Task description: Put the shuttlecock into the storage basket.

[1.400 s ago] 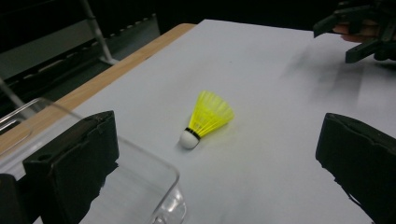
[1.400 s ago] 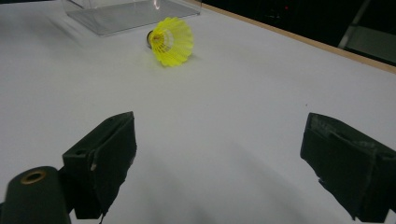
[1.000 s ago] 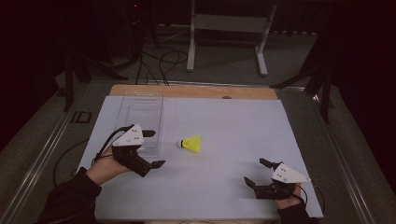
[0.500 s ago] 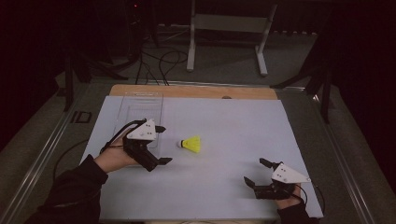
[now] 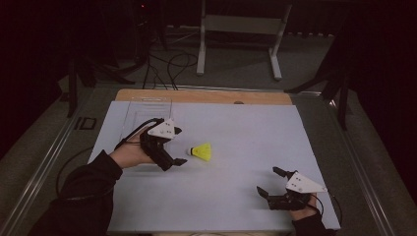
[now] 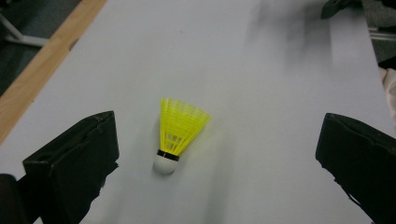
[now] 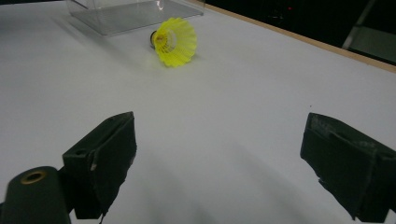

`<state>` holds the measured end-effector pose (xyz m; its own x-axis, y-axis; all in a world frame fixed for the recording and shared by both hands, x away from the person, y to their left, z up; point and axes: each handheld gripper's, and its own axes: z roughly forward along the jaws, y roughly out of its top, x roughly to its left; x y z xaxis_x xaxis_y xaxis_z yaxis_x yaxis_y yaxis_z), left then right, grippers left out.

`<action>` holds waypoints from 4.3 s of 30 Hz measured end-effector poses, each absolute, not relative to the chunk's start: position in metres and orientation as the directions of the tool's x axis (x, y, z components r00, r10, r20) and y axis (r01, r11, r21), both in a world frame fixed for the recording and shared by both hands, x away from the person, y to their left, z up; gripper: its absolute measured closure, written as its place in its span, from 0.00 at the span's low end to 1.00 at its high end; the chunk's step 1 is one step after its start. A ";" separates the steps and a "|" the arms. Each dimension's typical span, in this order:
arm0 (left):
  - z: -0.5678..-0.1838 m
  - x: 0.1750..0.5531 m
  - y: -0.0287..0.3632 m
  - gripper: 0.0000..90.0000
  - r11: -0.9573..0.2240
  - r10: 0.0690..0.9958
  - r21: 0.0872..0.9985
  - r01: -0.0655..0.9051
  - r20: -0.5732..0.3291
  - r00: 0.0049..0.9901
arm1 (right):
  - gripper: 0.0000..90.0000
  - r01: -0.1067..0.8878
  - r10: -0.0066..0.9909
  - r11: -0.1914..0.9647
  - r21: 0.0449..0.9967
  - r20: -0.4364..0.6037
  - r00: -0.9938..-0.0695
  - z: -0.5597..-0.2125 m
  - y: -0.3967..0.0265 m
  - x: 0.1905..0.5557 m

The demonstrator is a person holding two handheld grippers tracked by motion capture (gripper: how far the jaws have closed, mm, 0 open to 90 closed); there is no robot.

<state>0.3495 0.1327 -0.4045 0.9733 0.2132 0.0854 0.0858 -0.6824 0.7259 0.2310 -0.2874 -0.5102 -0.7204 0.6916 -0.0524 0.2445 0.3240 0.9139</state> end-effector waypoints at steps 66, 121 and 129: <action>-0.484 0.415 0.064 0.18 -0.955 0.045 0.297 0.011 0.108 0.993 | 0.12 0.246 0.672 0.324 0.914 -0.040 -0.739 -0.511 -0.286 0.231; -0.441 0.405 0.059 0.73 -0.928 0.024 0.372 0.020 0.006 1.000 | 0.12 0.248 0.676 0.324 0.913 -0.040 -0.735 -0.511 -0.287 0.231; -0.425 0.402 0.066 0.73 -0.920 0.056 0.389 0.058 -0.016 0.998 | 0.12 0.251 0.678 0.325 0.912 -0.039 -0.734 -0.512 -0.287 0.232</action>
